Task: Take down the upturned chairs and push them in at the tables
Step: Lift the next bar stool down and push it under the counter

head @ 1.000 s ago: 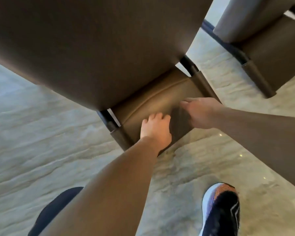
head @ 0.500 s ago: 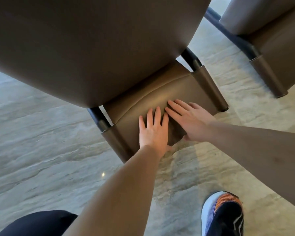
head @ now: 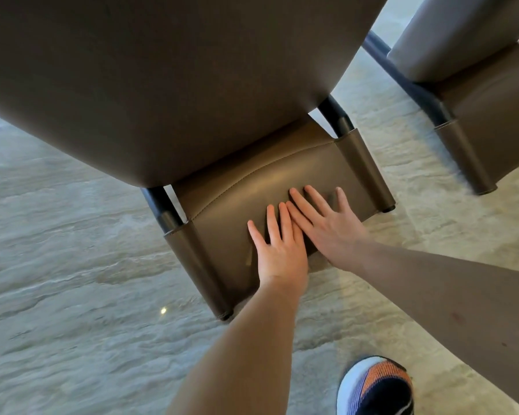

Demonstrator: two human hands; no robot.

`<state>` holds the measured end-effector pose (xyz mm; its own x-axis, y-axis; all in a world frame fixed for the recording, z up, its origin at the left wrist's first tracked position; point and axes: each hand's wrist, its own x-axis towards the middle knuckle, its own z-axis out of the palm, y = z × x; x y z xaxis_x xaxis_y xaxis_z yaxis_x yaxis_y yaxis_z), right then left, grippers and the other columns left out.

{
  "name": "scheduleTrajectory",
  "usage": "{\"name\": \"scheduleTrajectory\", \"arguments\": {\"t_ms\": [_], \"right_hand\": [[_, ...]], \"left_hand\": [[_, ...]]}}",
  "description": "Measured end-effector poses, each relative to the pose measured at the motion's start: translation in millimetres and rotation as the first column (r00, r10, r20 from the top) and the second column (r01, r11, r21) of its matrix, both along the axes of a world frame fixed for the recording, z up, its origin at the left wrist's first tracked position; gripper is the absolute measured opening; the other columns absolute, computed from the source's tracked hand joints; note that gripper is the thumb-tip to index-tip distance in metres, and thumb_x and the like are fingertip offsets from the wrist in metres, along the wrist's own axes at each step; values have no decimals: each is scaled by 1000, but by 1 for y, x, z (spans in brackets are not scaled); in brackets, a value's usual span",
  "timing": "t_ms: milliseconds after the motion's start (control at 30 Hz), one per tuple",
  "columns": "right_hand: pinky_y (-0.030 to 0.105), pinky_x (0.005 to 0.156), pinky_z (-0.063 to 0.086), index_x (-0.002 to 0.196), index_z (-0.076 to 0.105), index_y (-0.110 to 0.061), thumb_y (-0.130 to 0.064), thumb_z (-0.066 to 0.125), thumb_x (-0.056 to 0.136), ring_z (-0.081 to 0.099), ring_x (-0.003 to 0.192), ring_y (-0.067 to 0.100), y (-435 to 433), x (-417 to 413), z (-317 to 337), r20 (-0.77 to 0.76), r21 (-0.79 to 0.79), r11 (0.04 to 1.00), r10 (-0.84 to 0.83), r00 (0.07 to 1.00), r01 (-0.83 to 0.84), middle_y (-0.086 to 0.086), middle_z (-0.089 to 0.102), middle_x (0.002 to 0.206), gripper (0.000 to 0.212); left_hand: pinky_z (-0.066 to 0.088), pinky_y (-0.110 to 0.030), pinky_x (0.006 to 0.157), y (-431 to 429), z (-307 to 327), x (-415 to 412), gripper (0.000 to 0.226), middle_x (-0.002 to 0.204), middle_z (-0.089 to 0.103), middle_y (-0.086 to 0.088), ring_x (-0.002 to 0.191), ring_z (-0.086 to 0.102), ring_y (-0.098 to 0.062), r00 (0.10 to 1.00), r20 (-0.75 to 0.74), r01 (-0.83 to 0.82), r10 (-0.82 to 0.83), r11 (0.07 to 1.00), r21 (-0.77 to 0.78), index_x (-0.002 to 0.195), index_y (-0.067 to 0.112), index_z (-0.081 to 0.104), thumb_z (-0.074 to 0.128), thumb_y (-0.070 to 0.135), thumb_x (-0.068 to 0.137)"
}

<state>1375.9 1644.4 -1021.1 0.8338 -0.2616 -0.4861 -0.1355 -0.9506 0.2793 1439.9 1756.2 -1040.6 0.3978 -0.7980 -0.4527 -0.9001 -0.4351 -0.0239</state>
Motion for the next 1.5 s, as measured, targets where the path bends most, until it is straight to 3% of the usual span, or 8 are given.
{"name": "scheduleTrajectory", "arguments": {"t_ms": [233,400,567,767,1000,1067,1233,1500], "right_hand": [[72,106,22,145,-27,-12,-44,56,91,-11,146,43,-3,-7,-7,12,41,999,15,1000,-16,15,-21,160,105],[71,105,25,153,-15,-14,-39,54,94,-7,147,41,-5,-6,-6,23,25,998,-62,998,62,14,-18,161,94],[60,104,39,154,-7,-11,-25,53,98,-1,147,43,-7,-2,-2,0,69,995,-74,997,74,18,-11,161,84],[38,96,50,154,12,-12,-17,57,94,18,147,32,-18,2,16,-23,169,986,-7,1000,11,15,15,160,75],[40,96,49,154,14,-7,-16,56,95,23,145,34,0,18,25,-48,164,986,25,999,-17,18,19,159,73],[40,98,48,154,13,-8,-17,58,94,24,145,33,0,19,31,-63,165,986,18,998,-7,17,19,159,75],[36,92,50,153,21,-13,-15,57,93,31,142,27,4,24,66,-32,165,986,4,999,2,12,26,157,70],[38,97,47,151,27,-21,-12,57,92,35,140,23,27,35,194,-7,191,977,-95,995,95,4,32,156,66]], "left_hand": [[6,-77,103,-3,4,-4,80,157,-22,-19,140,-22,-46,995,-92,-39,42,999,34,151,4,-9,47,27,98],[8,-78,103,-9,4,-6,76,158,-18,-19,140,-19,-49,989,-131,-66,68,998,17,150,3,-11,42,27,101],[8,-77,104,-7,6,-4,76,158,-19,-17,140,-19,-48,987,-152,-54,60,998,45,151,4,-11,43,25,101],[7,-75,105,4,11,1,85,159,-14,-16,142,-16,-46,992,-128,-3,5,1000,14,151,5,-10,51,23,95],[4,-63,112,36,17,24,84,161,-8,-11,147,-11,-30,995,-97,-47,40,996,-72,153,14,-3,54,24,92],[5,-64,112,37,24,28,82,160,-6,-15,146,-10,-33,994,-107,-23,16,998,-58,153,9,-2,53,22,94],[22,-67,108,32,65,31,71,158,0,-25,142,2,-51,989,-141,66,-55,995,72,150,-3,-2,45,13,99],[21,-65,110,44,201,46,81,159,-5,-21,144,-1,-47,971,-238,46,-11,989,139,151,1,-5,53,2,94]]}}
